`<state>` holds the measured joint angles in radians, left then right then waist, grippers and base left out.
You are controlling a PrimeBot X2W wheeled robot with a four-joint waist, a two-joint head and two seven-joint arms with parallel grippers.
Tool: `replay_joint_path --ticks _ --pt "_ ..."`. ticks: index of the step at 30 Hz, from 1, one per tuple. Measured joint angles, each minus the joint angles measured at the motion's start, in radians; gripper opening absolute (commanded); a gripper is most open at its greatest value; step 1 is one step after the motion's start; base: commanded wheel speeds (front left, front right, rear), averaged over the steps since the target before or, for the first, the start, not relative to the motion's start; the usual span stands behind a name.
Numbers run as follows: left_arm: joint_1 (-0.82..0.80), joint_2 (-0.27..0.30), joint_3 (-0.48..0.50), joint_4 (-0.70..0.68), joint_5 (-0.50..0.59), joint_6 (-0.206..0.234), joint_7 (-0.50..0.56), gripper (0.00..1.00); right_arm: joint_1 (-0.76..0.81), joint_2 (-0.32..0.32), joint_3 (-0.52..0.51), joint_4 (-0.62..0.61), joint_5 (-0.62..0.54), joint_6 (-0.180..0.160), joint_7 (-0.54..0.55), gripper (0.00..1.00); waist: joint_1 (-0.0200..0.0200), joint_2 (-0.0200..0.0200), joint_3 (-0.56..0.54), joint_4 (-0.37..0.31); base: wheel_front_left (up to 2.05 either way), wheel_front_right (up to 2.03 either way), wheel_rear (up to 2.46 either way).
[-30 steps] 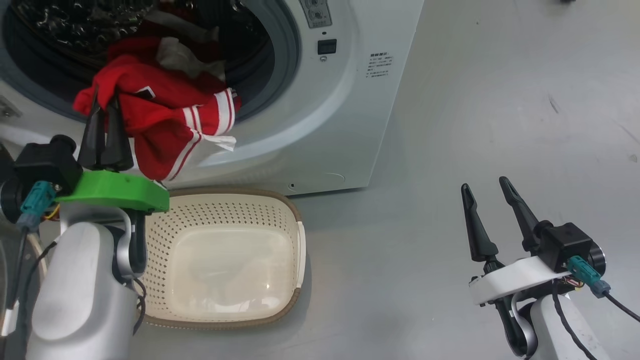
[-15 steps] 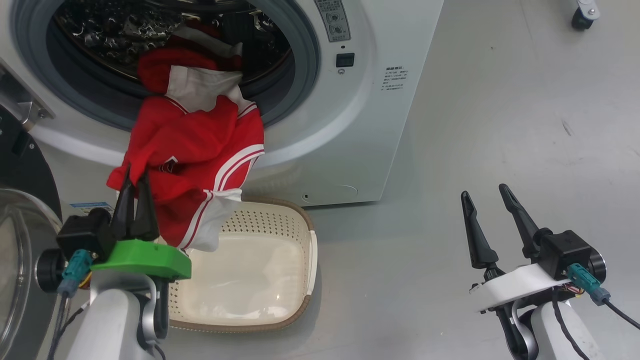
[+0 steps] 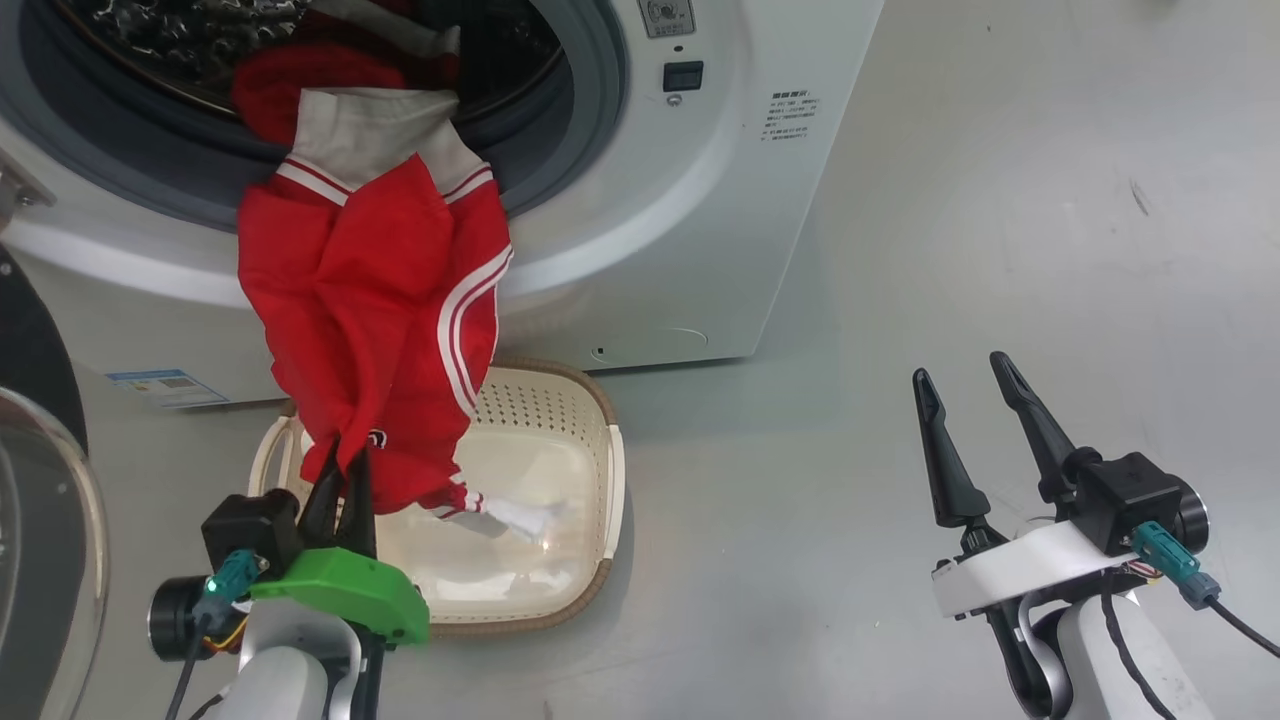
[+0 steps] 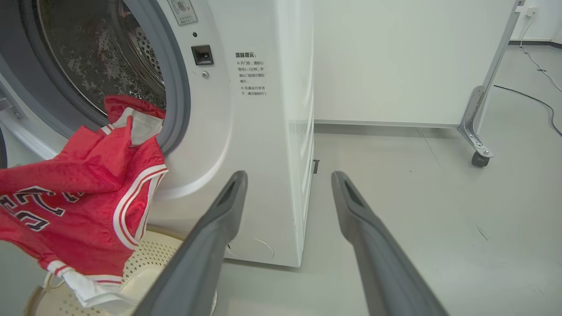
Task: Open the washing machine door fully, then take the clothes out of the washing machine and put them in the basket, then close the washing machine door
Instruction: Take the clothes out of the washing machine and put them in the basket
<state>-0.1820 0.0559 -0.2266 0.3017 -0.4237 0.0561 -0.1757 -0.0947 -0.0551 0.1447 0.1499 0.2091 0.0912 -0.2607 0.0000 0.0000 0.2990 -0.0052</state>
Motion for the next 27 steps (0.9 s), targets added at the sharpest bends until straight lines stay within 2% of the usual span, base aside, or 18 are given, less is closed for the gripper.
replay_joint_path --ticks 8,24,27 --pt "-0.021 -0.002 -0.001 0.1 -0.008 0.0 0.011 0.0 -0.028 0.001 0.008 -0.027 0.0 0.004 0.0 1.0 0.0 0.0 0.072 -0.025 0.0 0.0 0.0" --pt "-0.256 -0.002 0.037 0.329 -0.039 -0.002 0.043 0.0 -0.147 0.003 0.021 -0.065 0.014 0.009 0.0 1.0 0.0 0.0 0.261 -0.104 0.0 0.0 0.0" --pt "-0.312 -0.003 0.04 0.384 -0.048 -0.014 0.053 0.0 -0.164 0.003 0.015 -0.068 0.021 0.012 0.0 1.0 0.0 0.0 0.3 -0.126 0.0 0.0 0.0"
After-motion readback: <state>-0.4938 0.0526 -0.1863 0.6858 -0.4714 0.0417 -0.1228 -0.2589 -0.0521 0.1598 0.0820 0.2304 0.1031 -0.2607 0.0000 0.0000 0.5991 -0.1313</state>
